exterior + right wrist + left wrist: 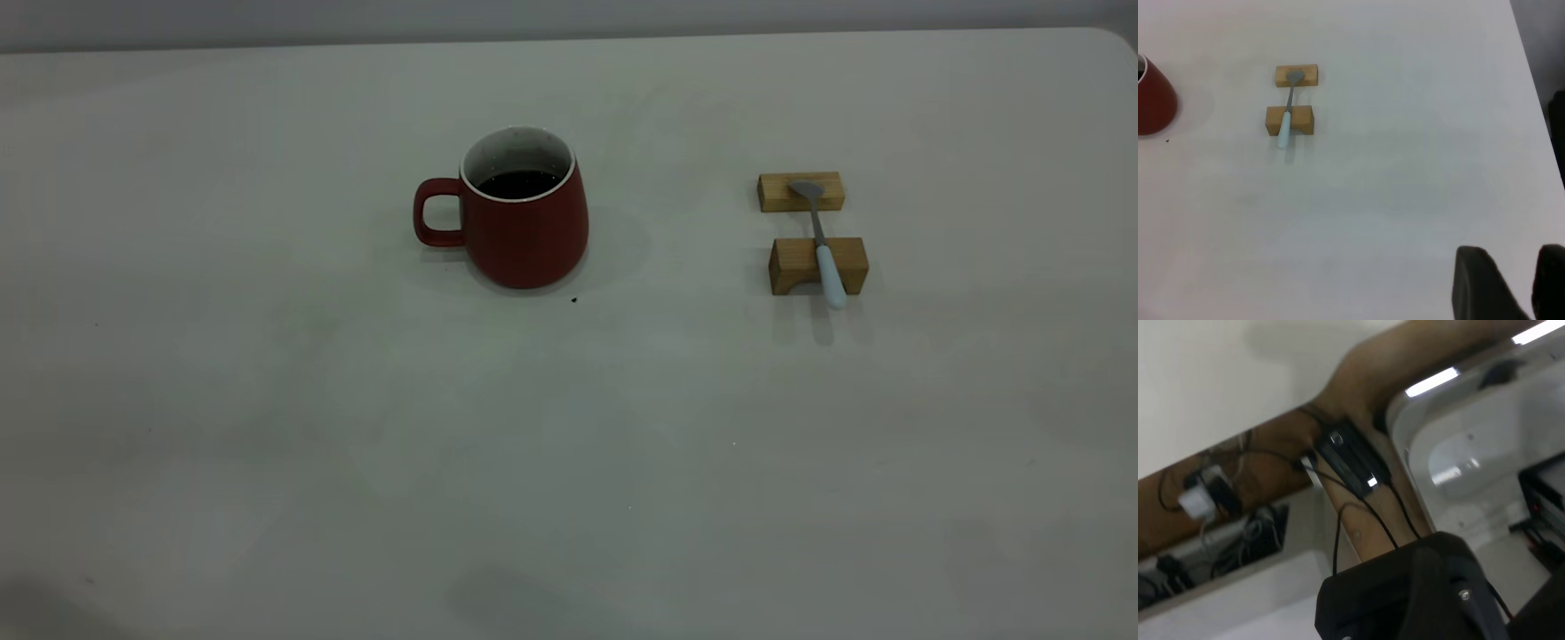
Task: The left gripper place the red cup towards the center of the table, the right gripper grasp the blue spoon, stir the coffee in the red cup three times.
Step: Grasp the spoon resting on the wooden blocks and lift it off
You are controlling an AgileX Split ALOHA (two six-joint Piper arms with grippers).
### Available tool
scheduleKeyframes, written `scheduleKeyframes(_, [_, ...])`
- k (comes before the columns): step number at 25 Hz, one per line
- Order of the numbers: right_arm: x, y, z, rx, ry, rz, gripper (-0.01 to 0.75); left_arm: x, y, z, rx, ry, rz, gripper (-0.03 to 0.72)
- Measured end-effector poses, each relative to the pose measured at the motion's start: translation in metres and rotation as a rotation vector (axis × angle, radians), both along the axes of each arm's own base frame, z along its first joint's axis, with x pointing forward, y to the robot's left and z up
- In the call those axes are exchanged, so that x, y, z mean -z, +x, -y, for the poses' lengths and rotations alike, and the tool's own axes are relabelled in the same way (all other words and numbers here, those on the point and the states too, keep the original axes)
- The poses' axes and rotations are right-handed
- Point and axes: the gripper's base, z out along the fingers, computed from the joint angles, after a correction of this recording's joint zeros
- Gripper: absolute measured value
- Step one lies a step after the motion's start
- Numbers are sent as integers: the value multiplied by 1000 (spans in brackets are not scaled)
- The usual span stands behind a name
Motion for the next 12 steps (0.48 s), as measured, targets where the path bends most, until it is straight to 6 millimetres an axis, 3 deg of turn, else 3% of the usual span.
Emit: scheduleKeyframes(12, [0, 0, 0, 0, 0, 0, 237, -31, -74, -26, -75, -221, 556, 554])
